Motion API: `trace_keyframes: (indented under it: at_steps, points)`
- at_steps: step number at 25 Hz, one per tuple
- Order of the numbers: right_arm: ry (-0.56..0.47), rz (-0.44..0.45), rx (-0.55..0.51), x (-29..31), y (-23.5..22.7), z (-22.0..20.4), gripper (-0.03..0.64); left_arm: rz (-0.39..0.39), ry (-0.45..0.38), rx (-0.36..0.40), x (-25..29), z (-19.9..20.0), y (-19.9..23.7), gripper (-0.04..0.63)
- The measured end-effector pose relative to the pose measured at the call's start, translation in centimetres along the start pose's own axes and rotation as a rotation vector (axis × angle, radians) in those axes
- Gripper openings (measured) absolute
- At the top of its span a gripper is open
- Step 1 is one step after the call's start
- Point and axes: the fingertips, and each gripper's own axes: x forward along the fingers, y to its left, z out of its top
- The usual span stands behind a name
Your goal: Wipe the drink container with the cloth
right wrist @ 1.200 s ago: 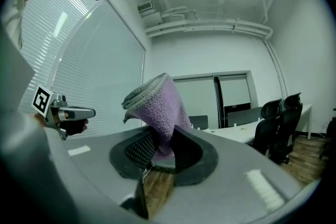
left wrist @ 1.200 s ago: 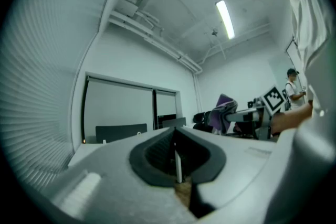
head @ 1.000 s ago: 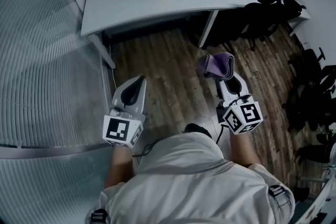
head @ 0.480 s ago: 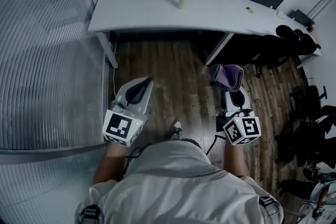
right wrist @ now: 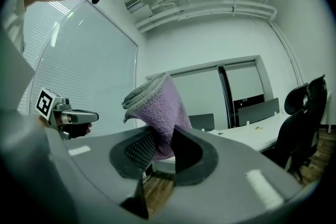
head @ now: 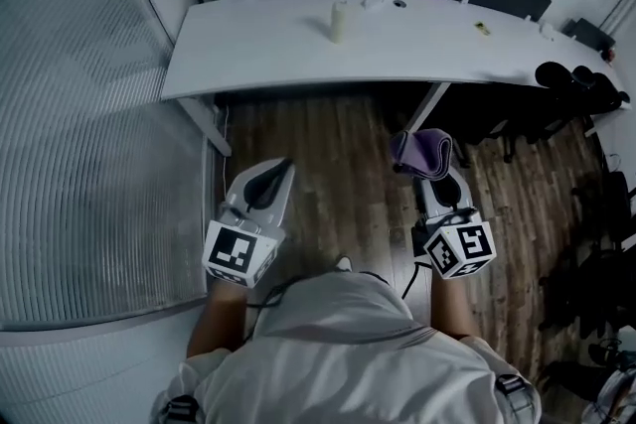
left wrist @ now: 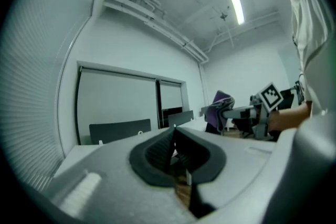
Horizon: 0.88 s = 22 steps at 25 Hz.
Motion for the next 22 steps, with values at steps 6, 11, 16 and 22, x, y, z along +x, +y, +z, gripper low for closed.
trace_keyframes:
  at_steps: [6, 11, 16, 22]
  points:
    - [0.041, 0.026, 0.04, 4.2, -6.8, -1.9, 0.084, -0.005, 0.03, 0.007, 8.3, -0.3, 0.0, 0.005]
    - [0.065, 0.036, 0.073, 6.8, -10.6, -2.8, 0.084, -0.007, 0.056, -0.005, 13.5, -0.6, 0.9, 0.005]
    - [0.091, 0.036, 0.038, 10.6, -12.7, -2.8, 0.084, -0.013, 0.045, -0.05, 18.3, -1.9, 4.3, 0.005]
    - [0.112, 0.003, 0.011, 16.4, -15.5, -3.3, 0.084, -0.051, 0.02, -0.075, 24.4, -3.4, 8.5, 0.005]
